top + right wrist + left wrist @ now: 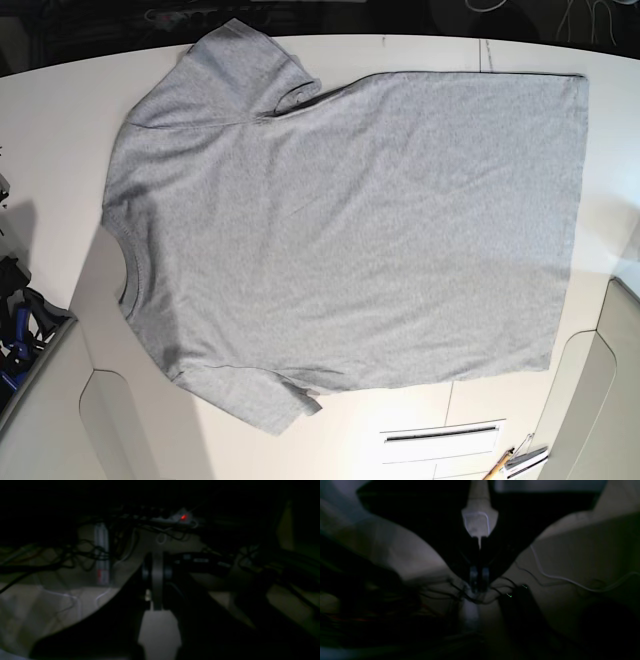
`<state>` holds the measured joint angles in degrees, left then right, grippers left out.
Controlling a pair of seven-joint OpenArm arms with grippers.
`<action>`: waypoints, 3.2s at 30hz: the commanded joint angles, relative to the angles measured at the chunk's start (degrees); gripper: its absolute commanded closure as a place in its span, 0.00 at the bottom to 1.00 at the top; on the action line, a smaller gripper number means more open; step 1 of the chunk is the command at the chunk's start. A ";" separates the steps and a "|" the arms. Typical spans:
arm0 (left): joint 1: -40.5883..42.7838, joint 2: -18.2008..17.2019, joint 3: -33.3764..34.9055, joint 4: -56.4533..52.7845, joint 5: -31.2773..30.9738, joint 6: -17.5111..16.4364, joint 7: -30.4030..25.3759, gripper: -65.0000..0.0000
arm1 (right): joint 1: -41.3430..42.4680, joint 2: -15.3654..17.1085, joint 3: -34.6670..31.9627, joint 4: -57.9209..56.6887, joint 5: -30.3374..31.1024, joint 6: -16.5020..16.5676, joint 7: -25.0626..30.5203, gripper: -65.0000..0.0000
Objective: Fold the T-shirt properly
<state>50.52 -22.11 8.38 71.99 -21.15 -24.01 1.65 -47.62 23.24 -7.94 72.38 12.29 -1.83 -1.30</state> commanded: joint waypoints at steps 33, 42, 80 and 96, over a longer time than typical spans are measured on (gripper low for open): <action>11.28 -5.01 -38.84 29.42 -42.05 -15.99 28.89 1.00 | 0.52 -15.78 34.73 34.91 44.30 26.36 -13.51 1.00; 8.28 -5.05 -38.84 29.42 -42.07 -15.99 30.40 0.76 | 5.88 -19.50 34.73 34.88 29.79 15.47 -15.21 0.49; -0.17 -5.05 -38.86 29.42 -42.42 -15.99 33.68 0.53 | 18.38 -19.61 34.49 19.43 33.97 20.20 -23.39 1.00; -14.03 -7.61 -57.29 17.42 -32.41 -9.16 35.85 0.53 | 18.40 -19.58 34.49 19.43 32.68 20.17 -23.37 1.00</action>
<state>36.18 -28.60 -48.38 88.60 -52.60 -32.93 38.19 -28.88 3.18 26.39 91.15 45.32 18.24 -24.71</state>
